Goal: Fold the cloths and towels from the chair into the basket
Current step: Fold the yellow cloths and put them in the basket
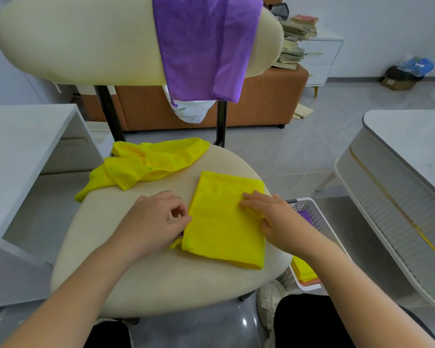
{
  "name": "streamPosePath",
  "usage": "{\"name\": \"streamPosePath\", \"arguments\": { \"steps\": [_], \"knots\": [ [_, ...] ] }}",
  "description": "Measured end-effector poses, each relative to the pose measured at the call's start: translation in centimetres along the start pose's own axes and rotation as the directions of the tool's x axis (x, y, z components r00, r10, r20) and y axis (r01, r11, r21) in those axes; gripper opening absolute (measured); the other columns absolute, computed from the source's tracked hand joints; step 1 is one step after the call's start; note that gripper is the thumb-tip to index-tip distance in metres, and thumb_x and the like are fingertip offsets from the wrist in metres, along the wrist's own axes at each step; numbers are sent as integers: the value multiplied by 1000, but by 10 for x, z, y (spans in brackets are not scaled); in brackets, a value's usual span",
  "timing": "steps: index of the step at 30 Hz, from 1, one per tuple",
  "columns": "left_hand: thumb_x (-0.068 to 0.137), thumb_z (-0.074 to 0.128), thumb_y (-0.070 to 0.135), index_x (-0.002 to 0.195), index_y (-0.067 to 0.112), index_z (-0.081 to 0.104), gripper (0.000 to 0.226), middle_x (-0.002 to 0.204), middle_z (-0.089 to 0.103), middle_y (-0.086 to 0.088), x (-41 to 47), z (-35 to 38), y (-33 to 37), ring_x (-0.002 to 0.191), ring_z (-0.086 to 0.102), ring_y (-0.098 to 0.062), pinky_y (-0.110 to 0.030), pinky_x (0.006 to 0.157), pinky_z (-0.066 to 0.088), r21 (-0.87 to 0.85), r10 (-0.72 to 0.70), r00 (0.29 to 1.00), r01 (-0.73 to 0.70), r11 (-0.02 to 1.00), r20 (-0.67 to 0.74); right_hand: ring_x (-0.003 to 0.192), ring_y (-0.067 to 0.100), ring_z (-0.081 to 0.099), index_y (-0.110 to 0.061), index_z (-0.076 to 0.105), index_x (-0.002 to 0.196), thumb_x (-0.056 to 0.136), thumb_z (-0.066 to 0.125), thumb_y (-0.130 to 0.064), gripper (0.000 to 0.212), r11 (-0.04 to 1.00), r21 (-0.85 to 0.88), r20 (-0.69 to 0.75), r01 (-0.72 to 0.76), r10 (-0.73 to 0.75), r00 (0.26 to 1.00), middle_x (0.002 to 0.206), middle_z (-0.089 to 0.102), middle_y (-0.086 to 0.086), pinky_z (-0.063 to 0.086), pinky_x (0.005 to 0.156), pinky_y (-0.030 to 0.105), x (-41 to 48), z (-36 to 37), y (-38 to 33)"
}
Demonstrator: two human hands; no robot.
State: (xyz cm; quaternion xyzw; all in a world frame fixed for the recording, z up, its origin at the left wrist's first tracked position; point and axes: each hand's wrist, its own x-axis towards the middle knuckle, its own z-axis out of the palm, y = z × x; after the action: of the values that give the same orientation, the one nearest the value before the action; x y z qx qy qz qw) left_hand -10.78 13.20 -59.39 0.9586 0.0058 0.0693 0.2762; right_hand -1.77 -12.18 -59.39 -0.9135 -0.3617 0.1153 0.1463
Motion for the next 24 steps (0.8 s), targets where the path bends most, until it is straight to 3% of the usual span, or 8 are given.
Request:
{"name": "streamPosePath", "arguments": {
  "steps": [4, 7, 10, 14, 18, 20, 22, 24],
  "knots": [
    [71, 60, 58, 87, 32, 60, 31, 89, 56, 14, -7, 10, 5, 84, 47, 0, -27, 73, 39, 97, 429, 896, -439, 893, 112, 146, 9, 6, -30, 35, 143, 87, 38, 9, 69, 1000, -6, 23, 26, -26, 999, 156, 19, -11, -1, 117, 36, -4, 1, 2],
    [67, 56, 65, 97, 34, 56, 43, 95, 55, 14, -10, 19, 9, 90, 48, -4, -22, 73, 33, 179, 489, 847, -525, 832, 210, 146, 8, 3, -32, 30, 145, 88, 39, 8, 70, 999, -21, 52, 29, -28, 998, 157, 15, -12, -1, 117, 36, -5, 3, 6],
    [72, 49, 50, 94, 33, 53, 28, 92, 56, 10, -7, 25, 12, 84, 54, -10, -22, 71, 29, 263, 532, 822, -569, 779, 202, 145, 5, -2, -34, 26, 146, 88, 41, 3, 71, 999, -24, 63, 44, -43, 997, 157, 11, -14, -3, 117, 36, -7, 4, 7],
    [79, 47, 35, 88, 23, 58, 19, 85, 62, 6, -2, 29, 15, 77, 58, -14, -24, 67, 31, 233, 508, 849, -528, 816, 144, 135, -5, -11, -37, 20, 147, 88, 50, -5, 73, 992, -71, 53, 101, -97, 994, 154, 7, -21, -9, 113, 32, -9, 5, 10],
    [86, 41, 39, 90, 18, 61, 29, 84, 66, 3, 1, 29, 11, 76, 58, -15, -27, 67, 34, 102, 381, 923, -385, 917, 58, 140, -1, -7, -37, 19, 147, 84, 64, -20, 79, 974, -51, -7, 219, -219, 976, 150, 6, -24, -10, 114, 30, -12, 8, 13],
    [87, 38, 43, 90, 19, 61, 33, 82, 65, 5, 2, 29, 12, 77, 52, -11, -27, 67, 34, 50, 339, 940, -341, 939, 47, 143, 4, 6, -31, 28, 146, 81, 64, -25, 75, 956, 13, -58, 292, -290, 955, 153, 20, -18, -3, 115, 27, -12, 12, 12],
    [85, 39, 47, 89, 21, 62, 35, 80, 62, 12, 2, 28, 14, 79, 50, -7, -22, 67, 34, 30, 335, 941, -337, 941, 55, 141, 7, 23, -26, 40, 142, 83, 63, -28, 63, 937, 58, -79, 344, -340, 937, 149, 36, -10, 15, 116, 33, -11, 19, 10],
    [86, 40, 51, 91, 22, 64, 38, 81, 60, 17, 1, 22, 14, 79, 51, -2, -14, 74, 34, -70, 324, 944, -320, 945, 58, 138, 5, 31, -25, 48, 137, 88, 59, -29, 51, 934, 122, -77, 336, -329, 941, 145, 43, -10, 23, 116, 33, -10, 22, 10]
  ]
}}
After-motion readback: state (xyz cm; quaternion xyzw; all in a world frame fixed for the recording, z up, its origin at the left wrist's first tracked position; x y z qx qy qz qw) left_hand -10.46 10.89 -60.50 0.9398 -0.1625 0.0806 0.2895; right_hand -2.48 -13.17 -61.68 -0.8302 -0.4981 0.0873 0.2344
